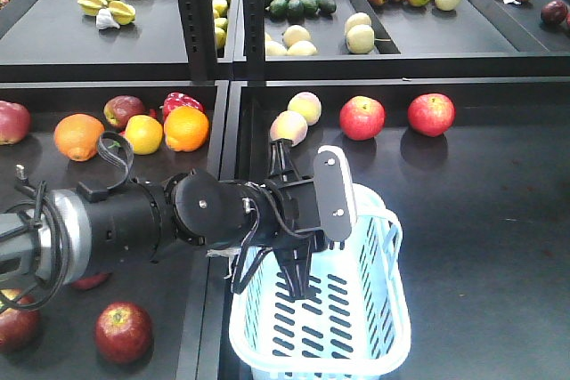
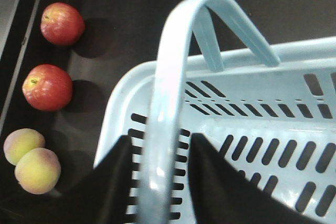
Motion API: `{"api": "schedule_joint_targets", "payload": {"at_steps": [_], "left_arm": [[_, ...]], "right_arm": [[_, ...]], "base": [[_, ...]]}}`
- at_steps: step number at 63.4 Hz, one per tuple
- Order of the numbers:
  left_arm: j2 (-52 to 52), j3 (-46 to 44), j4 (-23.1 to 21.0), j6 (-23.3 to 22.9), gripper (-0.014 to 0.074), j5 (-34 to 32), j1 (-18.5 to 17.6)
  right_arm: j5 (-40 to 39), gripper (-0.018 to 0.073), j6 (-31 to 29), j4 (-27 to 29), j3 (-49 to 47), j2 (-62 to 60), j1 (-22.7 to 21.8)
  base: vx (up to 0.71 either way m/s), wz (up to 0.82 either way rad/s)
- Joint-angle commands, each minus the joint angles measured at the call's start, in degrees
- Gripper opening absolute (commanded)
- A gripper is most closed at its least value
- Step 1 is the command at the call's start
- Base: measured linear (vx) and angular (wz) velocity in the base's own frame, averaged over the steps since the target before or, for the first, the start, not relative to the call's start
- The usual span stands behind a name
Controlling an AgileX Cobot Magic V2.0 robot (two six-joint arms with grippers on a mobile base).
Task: Pick three apples into basket with both arms
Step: 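Close the left gripper on the basket handle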
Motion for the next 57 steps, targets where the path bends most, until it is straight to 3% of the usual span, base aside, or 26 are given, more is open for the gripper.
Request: {"api": "schedule_joint_targets", "payload": {"at_steps": [1, 6, 27, 43, 57], "left_arm": [[-2.4, -1.8, -1.1, 0.0, 0.0096, -2.7, -0.1], [-2.4, -1.8, -1.1, 0.0, -0.0008, -2.8, -0.1], [-4.0, -1.8, -0.5, 0.0, -0.0008, -3.2, -0.1], [-10.6, -1.8, 5.2, -1.1, -0.0008, -1.9, -0.1], [-17.7, -1.8, 11.0, -2.6, -0.0008, 4.4, 1.0]], "right_arm": [[-3.9, -0.0007, 0.0, -0.4, 0.8, -0.6, -0.3], [-3.9, -0.0007, 0.0, -0.4, 0.8, -0.6, -0.3], [-3.9, -0.0007, 0.0, -0.4, 0.8, -0.6, -0.3], [-3.9, -0.0007, 0.0, -0.4, 0.8, -0.6, -0.3], [-3.9, -0.0007, 0.0, -0.4, 0.8, -0.6, -0.3]], "base": [[0.00, 0.00], [0.00, 0.00], [0.00, 0.00], [0.00, 0.00], [0.00, 0.00]]}}
